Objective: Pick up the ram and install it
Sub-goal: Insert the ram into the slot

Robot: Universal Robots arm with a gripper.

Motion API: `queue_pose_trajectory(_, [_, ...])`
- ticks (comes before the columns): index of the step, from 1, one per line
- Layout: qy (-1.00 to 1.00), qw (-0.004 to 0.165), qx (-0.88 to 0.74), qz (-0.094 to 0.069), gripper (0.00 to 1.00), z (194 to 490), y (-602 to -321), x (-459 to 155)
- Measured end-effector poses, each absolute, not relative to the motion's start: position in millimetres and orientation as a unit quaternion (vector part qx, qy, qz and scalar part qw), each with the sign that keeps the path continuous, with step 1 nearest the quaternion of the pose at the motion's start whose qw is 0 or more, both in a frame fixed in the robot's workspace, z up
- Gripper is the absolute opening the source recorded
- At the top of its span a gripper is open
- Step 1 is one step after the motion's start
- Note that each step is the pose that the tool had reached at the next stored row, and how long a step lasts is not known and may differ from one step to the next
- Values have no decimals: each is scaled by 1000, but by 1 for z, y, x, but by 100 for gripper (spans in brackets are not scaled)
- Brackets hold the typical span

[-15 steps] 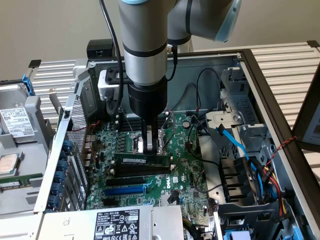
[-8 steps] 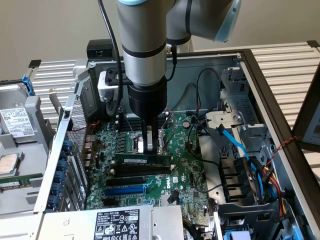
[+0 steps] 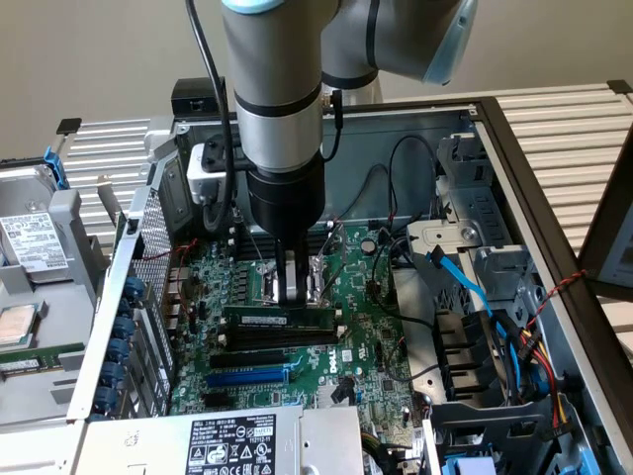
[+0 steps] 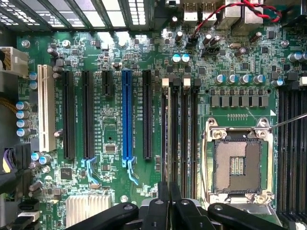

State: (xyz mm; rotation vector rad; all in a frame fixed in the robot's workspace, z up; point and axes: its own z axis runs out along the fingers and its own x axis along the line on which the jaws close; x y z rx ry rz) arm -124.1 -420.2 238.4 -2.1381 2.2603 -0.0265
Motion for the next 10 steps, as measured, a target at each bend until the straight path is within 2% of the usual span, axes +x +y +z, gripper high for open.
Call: queue_pose_trajectory(10, [726,33,-686,-25,12,237,-420,-131])
